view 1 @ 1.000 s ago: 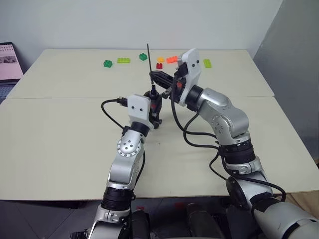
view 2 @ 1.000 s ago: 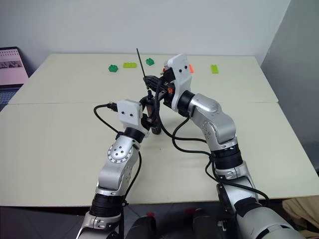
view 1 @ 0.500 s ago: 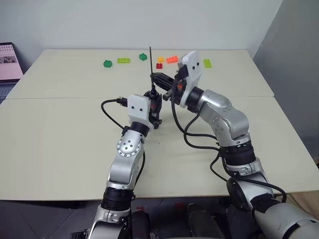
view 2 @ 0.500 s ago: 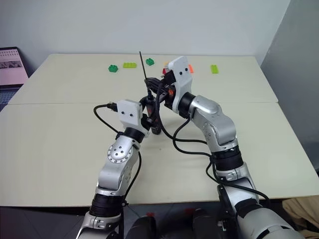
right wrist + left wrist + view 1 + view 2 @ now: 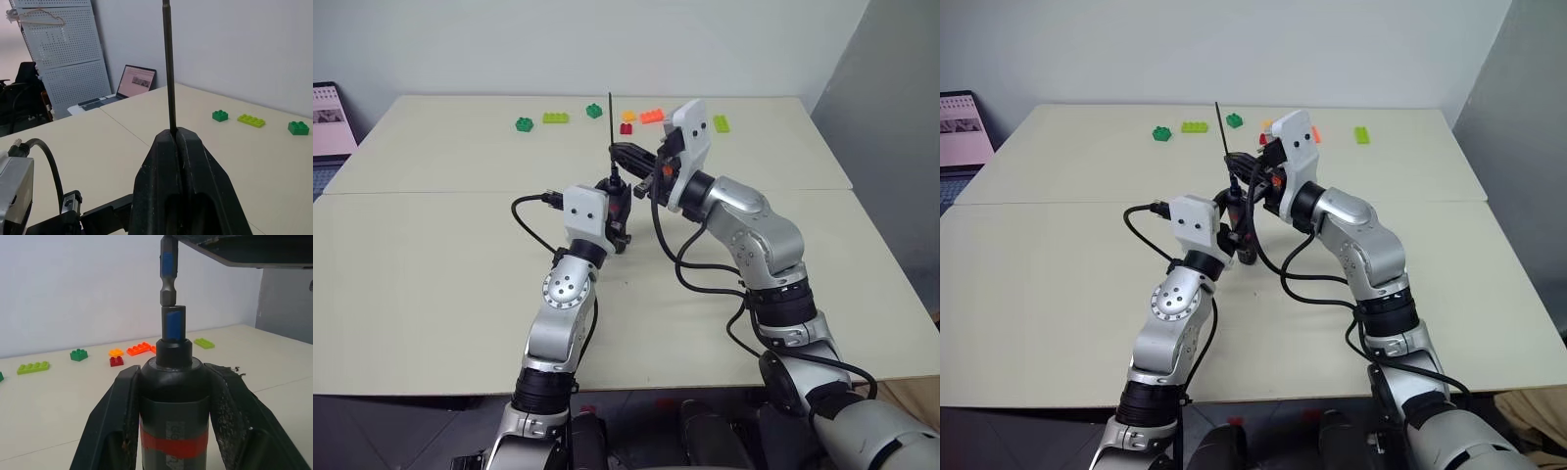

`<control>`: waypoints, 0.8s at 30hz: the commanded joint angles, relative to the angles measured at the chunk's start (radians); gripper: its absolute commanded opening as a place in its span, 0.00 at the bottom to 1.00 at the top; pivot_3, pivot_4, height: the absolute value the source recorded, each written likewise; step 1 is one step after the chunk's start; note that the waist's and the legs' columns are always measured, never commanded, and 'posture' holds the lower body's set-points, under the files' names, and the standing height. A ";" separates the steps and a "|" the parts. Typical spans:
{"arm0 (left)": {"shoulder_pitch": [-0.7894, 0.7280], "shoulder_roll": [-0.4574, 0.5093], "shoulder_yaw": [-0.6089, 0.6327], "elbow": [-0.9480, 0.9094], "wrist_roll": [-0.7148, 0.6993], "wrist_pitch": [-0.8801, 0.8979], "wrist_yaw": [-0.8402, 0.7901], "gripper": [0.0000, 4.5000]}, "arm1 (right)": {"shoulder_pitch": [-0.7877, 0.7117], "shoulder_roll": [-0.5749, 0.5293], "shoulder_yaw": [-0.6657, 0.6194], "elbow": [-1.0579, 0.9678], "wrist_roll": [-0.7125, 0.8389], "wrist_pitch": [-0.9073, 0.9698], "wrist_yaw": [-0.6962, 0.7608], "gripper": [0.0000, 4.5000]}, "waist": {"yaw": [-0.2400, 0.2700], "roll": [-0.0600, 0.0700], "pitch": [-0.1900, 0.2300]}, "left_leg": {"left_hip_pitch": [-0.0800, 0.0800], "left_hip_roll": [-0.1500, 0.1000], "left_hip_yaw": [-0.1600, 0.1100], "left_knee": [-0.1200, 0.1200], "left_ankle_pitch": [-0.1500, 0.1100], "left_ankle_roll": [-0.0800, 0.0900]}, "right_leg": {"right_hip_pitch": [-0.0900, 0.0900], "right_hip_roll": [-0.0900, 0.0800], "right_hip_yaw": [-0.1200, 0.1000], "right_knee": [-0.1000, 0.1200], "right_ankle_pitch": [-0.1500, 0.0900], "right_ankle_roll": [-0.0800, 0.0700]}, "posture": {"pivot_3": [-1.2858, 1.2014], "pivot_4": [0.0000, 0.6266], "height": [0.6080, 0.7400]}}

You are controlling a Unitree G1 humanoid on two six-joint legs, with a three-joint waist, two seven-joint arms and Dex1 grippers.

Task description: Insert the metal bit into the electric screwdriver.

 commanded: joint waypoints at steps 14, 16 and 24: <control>0.008 0.014 0.008 0.009 0.018 0.011 0.007 0.36 | -0.021 -0.007 -0.028 -0.088 0.029 0.024 -0.023 0.00 | 0.000 0.000 0.000 | -0.001 0.000 0.000 0.000 0.000 0.000 | 0.000 0.000 0.000 0.000 0.000 0.000 | 0.52 0.24 1.00; 0.008 0.013 0.008 0.010 0.018 0.010 0.006 0.36 | -0.017 -0.010 -0.024 -0.090 0.025 0.029 -0.022 0.00 | 0.000 0.000 0.000 | -0.001 0.000 0.000 0.000 0.000 0.000 | 0.000 0.000 0.000 -0.001 0.000 0.000 | 0.52 0.24 1.00; 0.012 0.012 0.004 0.007 0.019 0.010 0.006 0.36 | -0.016 -0.003 -0.015 -0.081 0.018 0.037 -0.031 0.00 | 0.000 0.000 0.000 | -0.001 0.000 0.000 0.000 0.000 0.000 | -0.001 0.000 0.000 -0.001 0.000 0.000 | 0.52 0.24 1.00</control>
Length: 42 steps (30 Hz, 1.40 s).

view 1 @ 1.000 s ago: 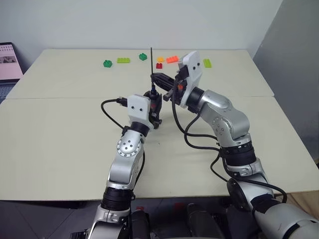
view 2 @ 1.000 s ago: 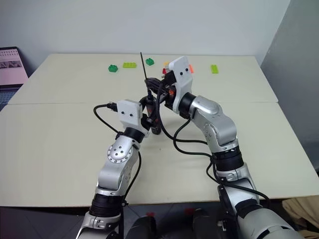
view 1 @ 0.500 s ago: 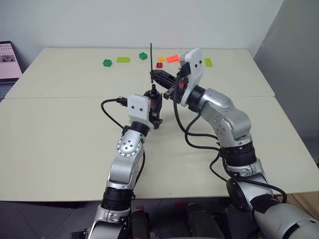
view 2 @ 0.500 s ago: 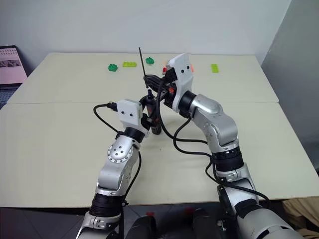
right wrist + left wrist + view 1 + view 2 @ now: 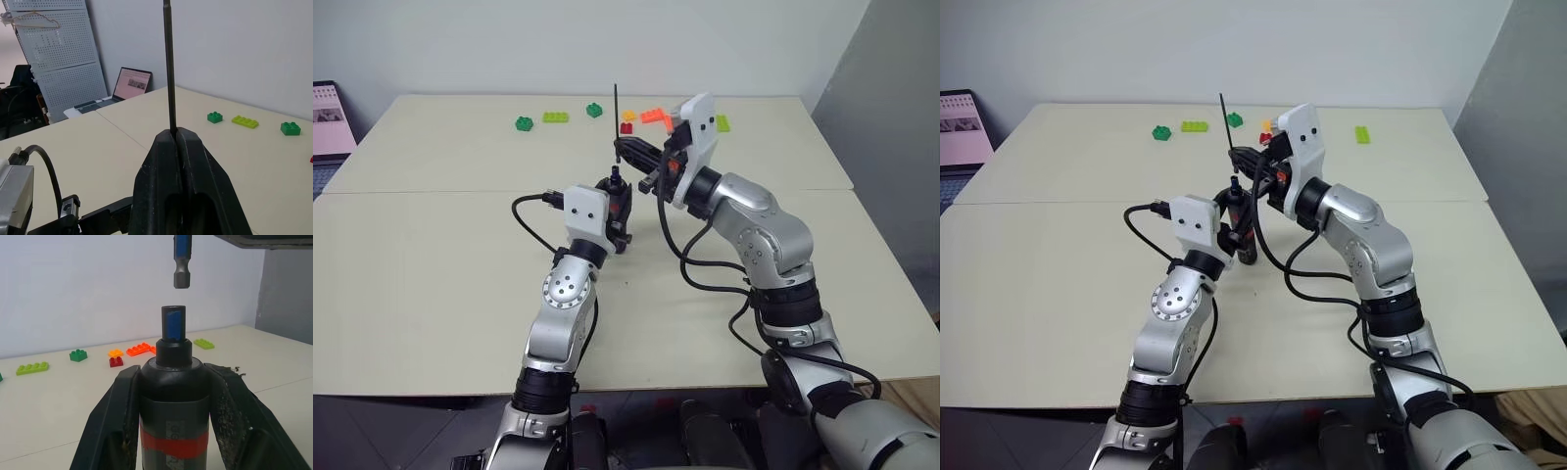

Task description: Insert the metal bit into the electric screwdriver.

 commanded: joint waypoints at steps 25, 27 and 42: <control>0.018 0.013 0.004 0.005 0.023 0.007 0.008 0.36 | -0.010 0.015 -0.020 -0.063 0.044 -0.002 -0.007 0.00 | 0.000 0.000 0.000 | 0.000 0.000 0.000 0.000 0.000 0.000 | 0.000 0.000 0.000 0.000 0.000 0.000 | 0.52 0.24 1.00; 0.018 0.012 0.004 0.004 0.023 0.007 0.008 0.36 | -0.009 0.013 -0.021 -0.062 0.043 -0.002 -0.009 0.00 | 0.000 0.000 0.000 | -0.001 0.000 0.000 0.000 0.000 0.000 | 0.000 0.000 0.000 -0.001 0.000 0.000 | 0.52 0.24 1.00; 0.017 0.015 0.002 0.006 0.023 0.006 0.005 0.36 | 0.003 0.006 0.009 -0.032 0.022 -0.005 -0.008 0.00 | 0.000 0.000 0.000 | -0.001 0.000 0.000 0.000 0.000 0.000 | 0.000 0.000 0.000 -0.001 0.000 0.000 | 0.52 0.24 1.00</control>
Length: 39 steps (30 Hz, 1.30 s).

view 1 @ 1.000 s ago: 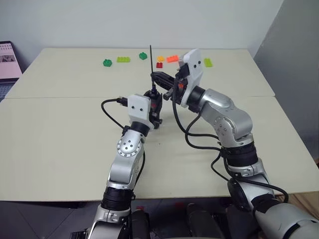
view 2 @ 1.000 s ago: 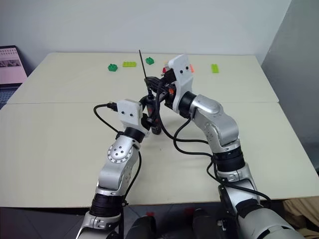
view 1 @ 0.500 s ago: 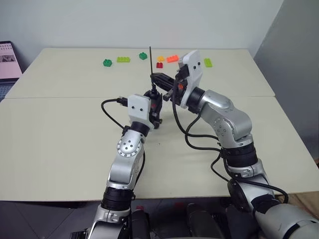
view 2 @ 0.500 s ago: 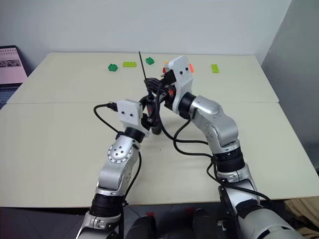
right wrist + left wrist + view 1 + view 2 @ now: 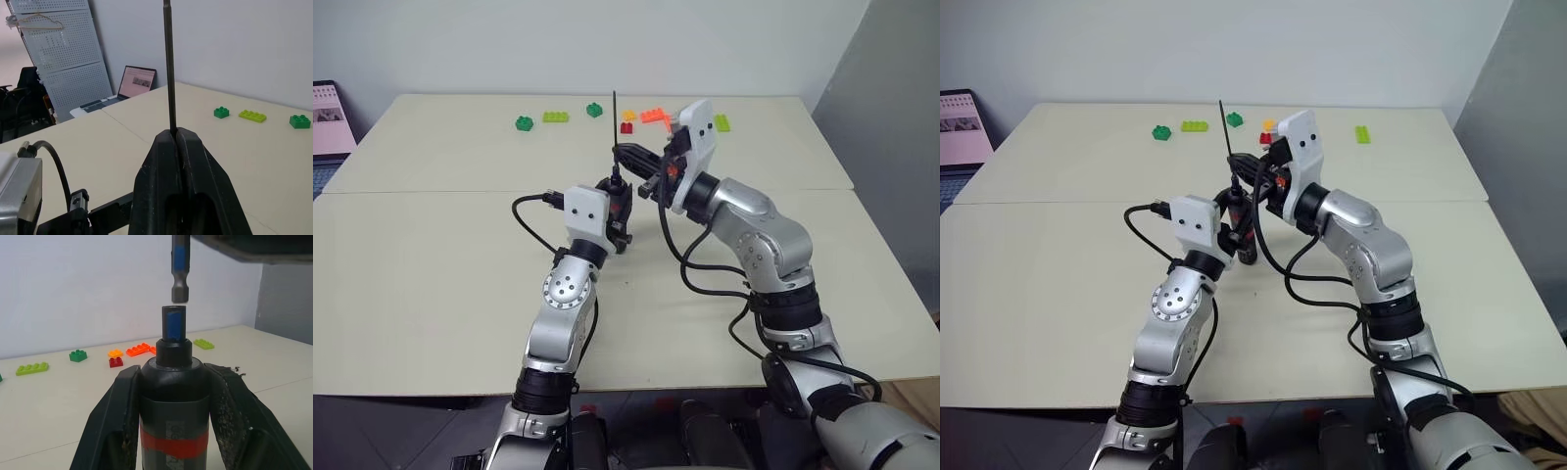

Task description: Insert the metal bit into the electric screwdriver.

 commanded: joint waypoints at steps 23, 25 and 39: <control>0.023 0.018 -0.003 0.006 0.021 0.005 0.003 0.36 | -0.018 0.006 -0.003 0.003 -0.017 -0.044 0.001 0.00 | 0.000 0.000 0.000 | 0.000 0.000 0.000 0.000 0.000 0.000 | 0.000 0.000 0.000 0.000 0.000 0.000 | 0.52 0.24 1.00; 0.022 0.018 -0.003 0.007 0.021 0.004 0.003 0.36 | -0.016 0.006 0.000 0.005 -0.020 -0.045 0.003 0.00 | 0.000 0.000 0.000 | 0.000 0.000 0.000 0.000 0.000 0.000 | 0.000 0.000 0.000 0.000 0.000 0.000 | 0.52 0.24 1.00; 0.019 0.020 -0.004 0.014 0.021 -0.001 0.001 0.36 | 0.002 0.002 0.034 -0.002 -0.041 -0.050 0.023 0.00 | 0.000 0.000 0.000 | 0.000 0.000 0.000 0.000 0.000 0.000 | 0.000 0.000 0.000 0.000 0.000 0.000 | 0.52 0.24 1.00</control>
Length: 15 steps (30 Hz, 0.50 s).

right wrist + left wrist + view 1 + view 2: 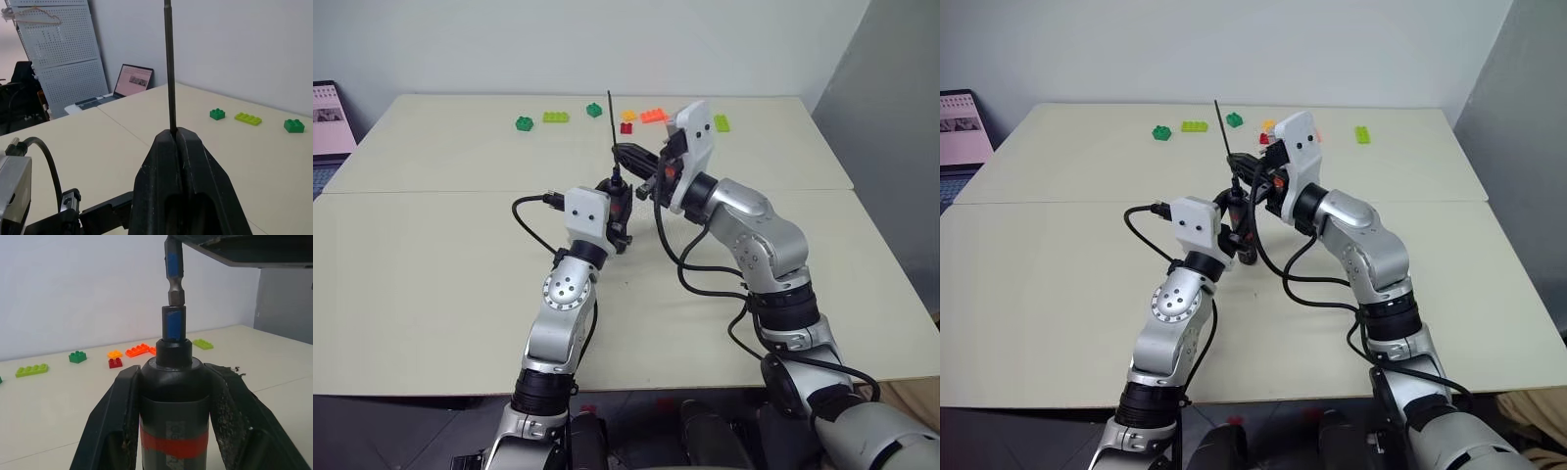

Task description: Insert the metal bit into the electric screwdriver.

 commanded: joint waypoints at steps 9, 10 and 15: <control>0.011 0.013 0.002 0.016 0.020 0.012 0.000 0.36 | 0.007 -0.009 0.019 -0.023 -0.006 0.016 0.009 0.00 | 0.000 0.000 0.000 | 0.000 0.000 0.000 0.000 0.000 0.000 | 0.000 0.000 0.000 0.000 0.000 0.000 | 0.52 0.24 1.00; 0.012 0.013 0.002 0.017 0.021 0.012 0.000 0.36 | 0.008 -0.011 0.018 -0.024 -0.001 0.032 0.006 0.00 | 0.000 0.000 0.000 | 0.000 0.000 0.000 0.000 0.000 0.000 | 0.000 0.000 0.000 0.000 0.000 0.000 | 0.52 0.24 1.00; 0.013 0.011 0.002 0.015 0.022 0.013 0.003 0.36 | 0.006 -0.024 0.020 -0.037 0.009 0.087 0.006 0.00 | 0.000 0.000 0.000 | 0.000 0.000 0.000 0.000 0.000 0.000 | 0.000 0.000 0.000 0.000 0.000 0.000 | 0.52 0.24 1.00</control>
